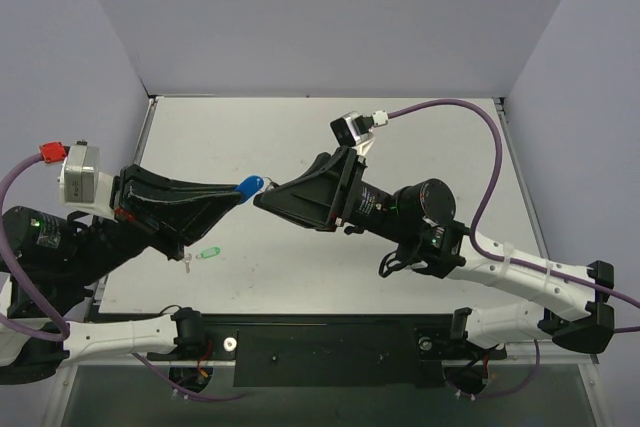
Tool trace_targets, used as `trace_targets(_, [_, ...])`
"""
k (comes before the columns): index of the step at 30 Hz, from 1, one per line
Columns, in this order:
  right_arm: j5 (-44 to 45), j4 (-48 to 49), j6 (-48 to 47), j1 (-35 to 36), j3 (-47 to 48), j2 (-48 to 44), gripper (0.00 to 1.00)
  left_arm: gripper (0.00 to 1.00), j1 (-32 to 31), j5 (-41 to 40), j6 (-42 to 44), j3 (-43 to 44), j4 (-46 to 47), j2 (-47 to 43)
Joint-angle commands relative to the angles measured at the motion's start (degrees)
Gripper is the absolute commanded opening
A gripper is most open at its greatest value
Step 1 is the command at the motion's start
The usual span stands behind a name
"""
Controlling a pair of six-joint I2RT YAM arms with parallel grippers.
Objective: Remove the keys from the keyring
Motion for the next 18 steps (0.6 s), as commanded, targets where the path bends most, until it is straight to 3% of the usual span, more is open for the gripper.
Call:
trace_targets(1, [1.7, 2.5, -2.0, 0.3, 0.1, -2.9, 0.25, 0.0, 0.1, -0.6, 0.1, 0.1, 0.1, -0.7])
trace_targets(18, [2.8, 2.4, -2.9, 0.4, -0.1, -3.3, 0.2, 0.0, 0.1, -2.3, 0.0, -0.9, -1.7, -1.6])
